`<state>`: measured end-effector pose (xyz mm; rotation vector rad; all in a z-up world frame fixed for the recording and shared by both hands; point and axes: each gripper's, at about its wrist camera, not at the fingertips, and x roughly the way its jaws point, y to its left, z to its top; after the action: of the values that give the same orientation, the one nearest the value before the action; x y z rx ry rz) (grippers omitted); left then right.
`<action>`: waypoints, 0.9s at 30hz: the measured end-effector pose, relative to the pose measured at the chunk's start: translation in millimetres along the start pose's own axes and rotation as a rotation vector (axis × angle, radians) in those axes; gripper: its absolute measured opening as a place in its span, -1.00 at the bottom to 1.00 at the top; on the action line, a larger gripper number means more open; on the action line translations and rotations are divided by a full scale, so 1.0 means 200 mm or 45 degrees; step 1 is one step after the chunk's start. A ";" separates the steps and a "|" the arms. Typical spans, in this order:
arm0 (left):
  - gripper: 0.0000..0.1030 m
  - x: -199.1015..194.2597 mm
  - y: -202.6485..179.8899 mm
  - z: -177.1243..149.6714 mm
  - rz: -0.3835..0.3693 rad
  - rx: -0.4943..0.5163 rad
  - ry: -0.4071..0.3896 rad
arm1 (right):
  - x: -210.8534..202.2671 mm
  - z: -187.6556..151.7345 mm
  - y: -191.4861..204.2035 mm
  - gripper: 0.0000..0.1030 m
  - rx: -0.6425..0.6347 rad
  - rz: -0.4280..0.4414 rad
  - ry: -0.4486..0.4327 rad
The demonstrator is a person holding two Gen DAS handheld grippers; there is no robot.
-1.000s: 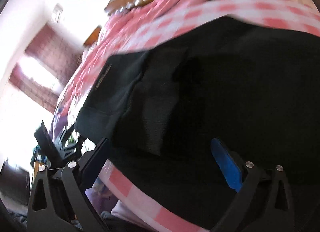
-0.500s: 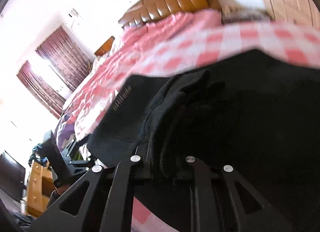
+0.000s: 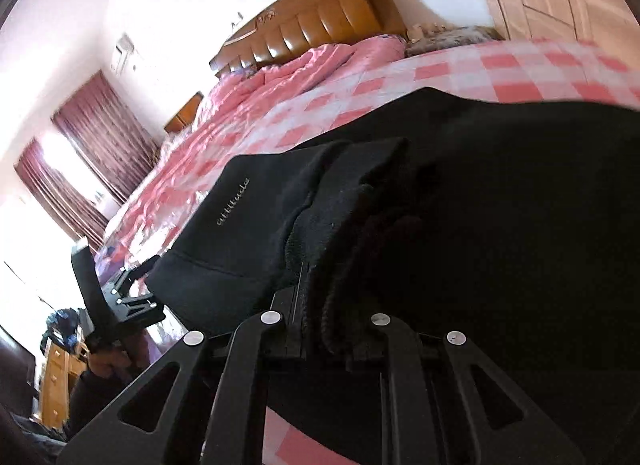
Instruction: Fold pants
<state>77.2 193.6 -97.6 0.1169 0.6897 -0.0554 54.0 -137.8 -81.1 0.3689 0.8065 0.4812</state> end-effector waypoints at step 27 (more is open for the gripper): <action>0.87 0.04 -0.33 0.25 -0.414 0.128 0.067 | 0.17 -0.04 0.35 0.36 -0.702 -0.379 0.093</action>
<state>108.8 121.9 -71.0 0.1020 0.7534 -0.4003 48.6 -61.0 -72.4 -0.2780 0.7494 0.4183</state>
